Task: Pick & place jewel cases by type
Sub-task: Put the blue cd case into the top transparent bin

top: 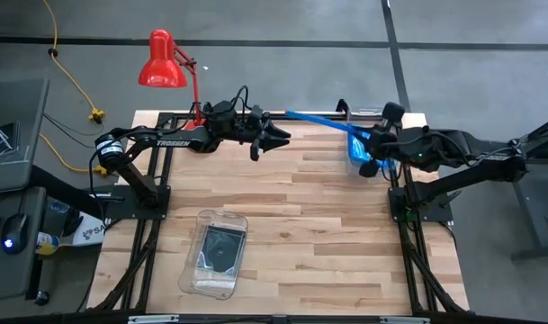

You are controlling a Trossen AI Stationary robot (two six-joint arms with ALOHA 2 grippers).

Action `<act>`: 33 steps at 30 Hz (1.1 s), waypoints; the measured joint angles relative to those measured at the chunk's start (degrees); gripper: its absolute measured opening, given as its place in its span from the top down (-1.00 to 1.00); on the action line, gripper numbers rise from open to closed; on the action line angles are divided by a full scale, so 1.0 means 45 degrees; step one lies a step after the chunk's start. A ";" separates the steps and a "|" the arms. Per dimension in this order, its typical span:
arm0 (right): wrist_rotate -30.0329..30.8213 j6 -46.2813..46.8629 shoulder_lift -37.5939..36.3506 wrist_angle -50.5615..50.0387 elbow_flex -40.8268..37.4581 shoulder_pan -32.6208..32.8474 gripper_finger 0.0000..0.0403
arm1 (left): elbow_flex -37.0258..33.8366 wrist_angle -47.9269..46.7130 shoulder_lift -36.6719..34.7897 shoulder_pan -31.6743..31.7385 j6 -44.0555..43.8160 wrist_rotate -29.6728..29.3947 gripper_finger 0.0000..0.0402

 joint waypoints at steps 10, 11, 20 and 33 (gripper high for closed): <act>0.1405 -0.5684 0.0024 0.0775 0.0000 0.0161 0.94 | 0.0000 -0.0006 0.0000 0.0533 -0.1546 -0.1034 0.34; 0.1448 -0.6393 0.0032 0.0862 0.0000 0.0283 0.94 | 0.0000 -0.0002 0.0000 0.0665 -0.1875 -0.1013 0.34; 0.4277 -1.1434 0.0810 0.0962 0.0000 0.1566 0.94 | 0.0000 0.0049 0.0000 0.2705 -0.5269 0.2334 0.34; 0.4913 -1.4937 0.2472 0.2133 0.0000 0.2450 0.94 | 0.2203 -0.0094 0.0005 0.3143 -0.6242 0.7162 0.34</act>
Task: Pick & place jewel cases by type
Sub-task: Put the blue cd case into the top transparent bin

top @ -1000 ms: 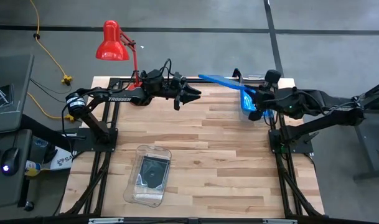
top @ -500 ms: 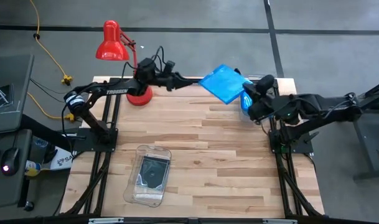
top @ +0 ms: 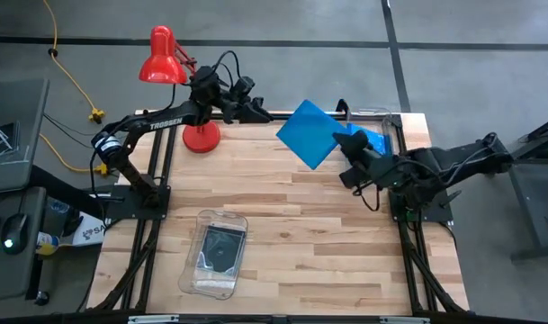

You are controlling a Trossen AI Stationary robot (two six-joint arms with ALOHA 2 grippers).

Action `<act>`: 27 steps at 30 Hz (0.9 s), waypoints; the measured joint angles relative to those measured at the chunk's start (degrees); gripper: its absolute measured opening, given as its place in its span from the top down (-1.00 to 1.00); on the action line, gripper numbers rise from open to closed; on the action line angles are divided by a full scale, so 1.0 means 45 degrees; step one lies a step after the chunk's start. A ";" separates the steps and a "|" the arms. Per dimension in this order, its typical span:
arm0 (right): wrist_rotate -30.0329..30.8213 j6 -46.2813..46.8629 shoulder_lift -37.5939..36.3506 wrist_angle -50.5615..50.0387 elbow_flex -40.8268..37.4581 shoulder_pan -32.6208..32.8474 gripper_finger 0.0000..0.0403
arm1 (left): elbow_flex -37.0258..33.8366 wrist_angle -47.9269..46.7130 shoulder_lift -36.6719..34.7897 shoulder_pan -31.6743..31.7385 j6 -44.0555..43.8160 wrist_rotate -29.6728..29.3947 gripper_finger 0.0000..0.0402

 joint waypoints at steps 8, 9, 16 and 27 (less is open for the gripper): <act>0.0052 -0.1790 0.0029 0.1359 0.0000 0.1063 0.94 | 0.0498 -0.0336 -0.0005 0.0000 0.0027 0.0198 0.34; 0.0044 -0.1887 0.0029 0.1350 0.0000 0.1235 0.94 | 0.0498 -0.0561 -0.0005 0.0000 0.0027 0.0194 0.34; 0.0000 -0.2107 0.0034 0.1316 0.0000 0.2044 0.94 | 0.0498 -0.1485 0.0000 -0.0005 0.0437 0.0008 0.34; 0.0001 -0.2344 0.0034 0.1442 0.0000 0.2207 0.94 | 0.0493 -0.2397 0.0000 -0.1357 0.0972 -0.0183 0.34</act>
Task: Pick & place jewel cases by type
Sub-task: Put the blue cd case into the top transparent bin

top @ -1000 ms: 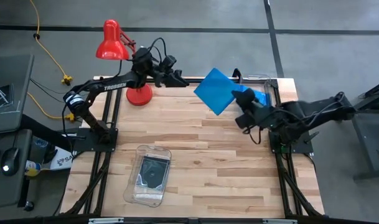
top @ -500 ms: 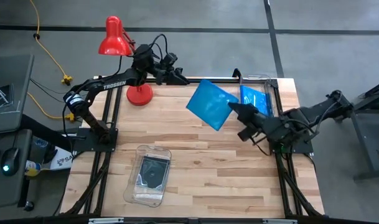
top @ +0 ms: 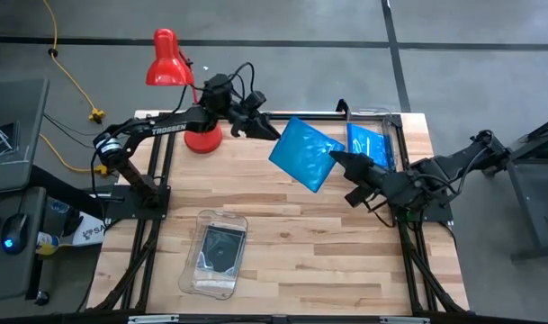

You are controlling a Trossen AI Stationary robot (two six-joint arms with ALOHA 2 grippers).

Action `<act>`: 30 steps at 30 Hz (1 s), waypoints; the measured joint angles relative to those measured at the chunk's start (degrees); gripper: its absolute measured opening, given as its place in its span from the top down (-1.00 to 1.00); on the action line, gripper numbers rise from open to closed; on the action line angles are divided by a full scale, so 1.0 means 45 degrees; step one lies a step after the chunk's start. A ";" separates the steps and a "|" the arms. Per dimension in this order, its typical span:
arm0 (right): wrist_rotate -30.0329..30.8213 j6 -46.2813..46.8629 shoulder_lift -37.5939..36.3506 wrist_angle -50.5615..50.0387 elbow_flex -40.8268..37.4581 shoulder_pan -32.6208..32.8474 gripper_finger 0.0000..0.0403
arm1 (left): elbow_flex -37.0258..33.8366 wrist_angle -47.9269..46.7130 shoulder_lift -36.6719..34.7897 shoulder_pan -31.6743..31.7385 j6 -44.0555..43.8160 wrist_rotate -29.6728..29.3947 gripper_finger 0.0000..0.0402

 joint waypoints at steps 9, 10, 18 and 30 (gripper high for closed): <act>0.0007 -0.0295 0.0000 0.0649 0.0000 0.0191 0.95 | 0.0000 0.0011 0.0000 -0.0523 0.0109 -0.0663 0.34; 0.0004 -0.0295 0.0000 0.0651 0.0000 0.0249 0.95 | 0.0000 0.0022 0.0000 -0.0514 0.0109 -0.0723 0.34; -0.0003 -0.0276 0.0000 0.0637 0.0000 0.0337 0.95 | 0.0000 0.0007 0.0000 -0.0937 -0.0011 -0.0775 0.34; 0.0109 0.0335 0.0000 0.0645 0.0000 0.0322 0.95 | -0.0005 -0.0173 0.0000 -0.1596 0.0444 -0.1338 0.36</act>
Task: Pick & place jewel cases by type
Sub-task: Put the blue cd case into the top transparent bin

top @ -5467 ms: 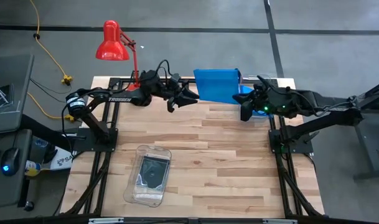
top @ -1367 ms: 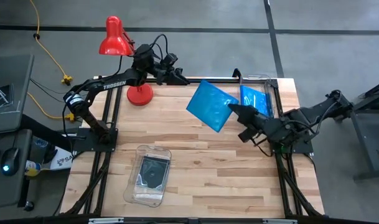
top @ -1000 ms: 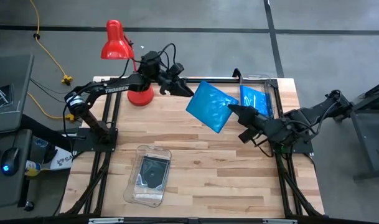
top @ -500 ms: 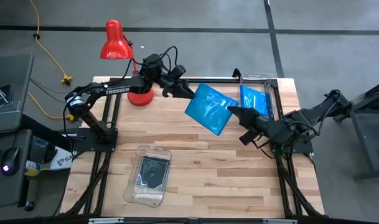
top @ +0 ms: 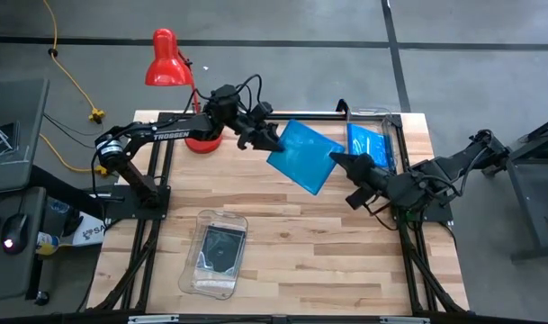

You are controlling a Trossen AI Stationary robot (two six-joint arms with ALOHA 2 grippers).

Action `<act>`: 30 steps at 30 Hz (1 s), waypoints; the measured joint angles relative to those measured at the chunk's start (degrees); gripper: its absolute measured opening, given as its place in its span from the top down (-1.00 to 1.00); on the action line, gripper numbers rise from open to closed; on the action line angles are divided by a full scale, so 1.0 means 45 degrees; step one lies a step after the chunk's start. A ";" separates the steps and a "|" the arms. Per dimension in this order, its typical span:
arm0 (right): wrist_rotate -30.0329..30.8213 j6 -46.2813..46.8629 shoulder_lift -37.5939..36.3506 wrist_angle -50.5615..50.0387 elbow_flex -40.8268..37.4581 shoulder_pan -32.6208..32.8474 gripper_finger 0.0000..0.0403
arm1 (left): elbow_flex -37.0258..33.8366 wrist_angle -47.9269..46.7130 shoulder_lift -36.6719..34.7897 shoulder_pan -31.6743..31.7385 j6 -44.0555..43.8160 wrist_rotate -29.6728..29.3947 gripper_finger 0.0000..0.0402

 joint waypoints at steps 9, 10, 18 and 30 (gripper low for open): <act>0.1030 0.0336 0.0010 -0.0154 -0.0024 0.0011 0.95 | 0.0000 0.0046 -0.0002 0.0000 0.0246 -0.0338 0.80; 0.1188 0.0388 0.0013 -0.0154 -0.0024 0.0010 0.94 | 0.0000 0.0050 -0.0005 0.0000 0.0311 -0.0396 0.83; 0.2744 0.1991 0.0015 0.0645 -0.0024 -0.0022 0.62 | 0.0012 0.0119 -0.0005 -0.0012 0.1003 -0.1033 0.83; 0.3543 0.2153 -0.0524 0.5565 0.0049 -0.0810 0.46 | -0.0035 -0.0170 0.0021 -0.0387 0.1916 -0.1614 0.82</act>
